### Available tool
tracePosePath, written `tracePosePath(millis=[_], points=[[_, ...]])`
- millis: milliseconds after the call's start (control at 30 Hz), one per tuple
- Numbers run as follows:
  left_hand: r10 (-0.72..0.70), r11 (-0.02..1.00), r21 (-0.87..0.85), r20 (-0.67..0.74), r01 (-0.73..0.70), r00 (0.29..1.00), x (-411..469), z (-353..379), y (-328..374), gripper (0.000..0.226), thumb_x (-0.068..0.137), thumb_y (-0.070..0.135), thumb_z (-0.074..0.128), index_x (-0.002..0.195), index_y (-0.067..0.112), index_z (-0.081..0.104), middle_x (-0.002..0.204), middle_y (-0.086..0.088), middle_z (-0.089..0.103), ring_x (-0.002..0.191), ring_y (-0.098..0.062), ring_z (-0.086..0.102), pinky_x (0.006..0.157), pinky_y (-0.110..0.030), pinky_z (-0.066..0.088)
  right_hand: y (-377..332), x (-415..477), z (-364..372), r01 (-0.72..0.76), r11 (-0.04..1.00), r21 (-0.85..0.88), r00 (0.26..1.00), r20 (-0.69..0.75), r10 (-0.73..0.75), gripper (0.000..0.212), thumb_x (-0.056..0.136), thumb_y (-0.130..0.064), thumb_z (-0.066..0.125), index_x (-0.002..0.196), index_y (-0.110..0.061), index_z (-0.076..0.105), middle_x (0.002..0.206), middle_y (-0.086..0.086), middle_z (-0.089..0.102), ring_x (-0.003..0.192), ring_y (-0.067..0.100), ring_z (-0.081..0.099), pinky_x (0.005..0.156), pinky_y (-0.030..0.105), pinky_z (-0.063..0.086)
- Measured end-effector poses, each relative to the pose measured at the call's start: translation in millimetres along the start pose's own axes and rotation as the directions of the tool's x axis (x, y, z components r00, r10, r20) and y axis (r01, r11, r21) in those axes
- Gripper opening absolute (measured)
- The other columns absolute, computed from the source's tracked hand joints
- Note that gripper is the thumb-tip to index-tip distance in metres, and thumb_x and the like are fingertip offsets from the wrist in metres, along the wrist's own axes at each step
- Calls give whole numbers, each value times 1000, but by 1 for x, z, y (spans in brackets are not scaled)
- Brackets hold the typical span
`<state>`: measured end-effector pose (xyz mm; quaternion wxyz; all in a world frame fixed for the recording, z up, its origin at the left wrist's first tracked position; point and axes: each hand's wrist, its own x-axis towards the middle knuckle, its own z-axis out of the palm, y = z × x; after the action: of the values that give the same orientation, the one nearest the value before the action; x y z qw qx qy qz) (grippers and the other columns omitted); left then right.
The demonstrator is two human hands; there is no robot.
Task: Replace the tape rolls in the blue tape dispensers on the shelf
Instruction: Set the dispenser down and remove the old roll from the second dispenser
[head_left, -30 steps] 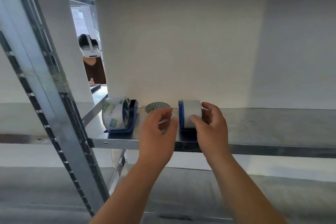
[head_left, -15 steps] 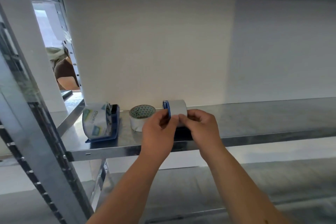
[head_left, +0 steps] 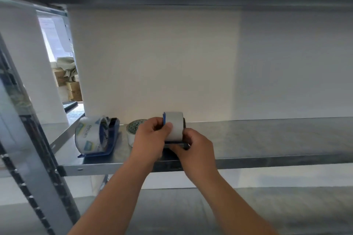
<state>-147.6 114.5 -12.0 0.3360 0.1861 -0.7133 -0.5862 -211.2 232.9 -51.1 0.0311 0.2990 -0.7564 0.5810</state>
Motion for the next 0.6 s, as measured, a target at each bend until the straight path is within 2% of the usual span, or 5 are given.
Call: tracePosePath(millis=[100, 233, 367, 500, 600], points=[[-14, 991, -130, 43, 20, 999, 14, -6, 16, 20, 101, 11, 62, 86, 10, 75, 76, -3, 78, 71, -15, 73, 64, -29, 62, 3, -2, 4, -24, 995, -92, 1000, -7, 24, 42, 82, -32, 87, 105, -49, 57, 98, -30, 64, 84, -7, 63, 81, 10, 49], [-21, 981, -190, 84, 37, 996, 45, -9, 41, 20, 100, 14, 66, 87, 1, 75, 71, 0, 75, 66, -11, 72, 60, -23, 59, 4, -1, 8, -55, 975, -216, 997, 32, 64, 51, 83, -38, 85, 128, -32, 64, 121, -15, 70, 91, -2, 60, 88, 14, 45], [-96, 939, -321, 96, 122, 991, 70, -10, 55, 21, 94, 19, 75, 84, 0, 74, 71, -3, 73, 67, -13, 71, 63, -26, 59, 2, 4, 2, -45, 975, -218, 994, 90, 66, 45, 82, -39, 84, 122, -34, 64, 111, -21, 65, 94, -1, 63, 87, 15, 48], [-151, 935, -303, 131, 184, 980, 74, -9, 43, 24, 91, 20, 79, 91, -4, 77, 87, -14, 76, 80, -21, 74, 73, -35, 64, -19, 31, -10, -51, 998, -24, 998, 35, 51, 23, 83, -53, 73, 100, -46, 60, 99, -25, 67, 92, 1, 66, 77, 18, 50], [-167, 931, -308, 115, 195, 979, 71, -11, 40, 31, 88, 26, 82, 91, -4, 77, 80, -12, 77, 72, -20, 75, 67, -33, 63, -36, 56, -14, -9, 998, 64, 999, 44, 6, 30, 87, -51, 73, 111, -34, 69, 104, -17, 71, 93, 4, 67, 79, 24, 54]])
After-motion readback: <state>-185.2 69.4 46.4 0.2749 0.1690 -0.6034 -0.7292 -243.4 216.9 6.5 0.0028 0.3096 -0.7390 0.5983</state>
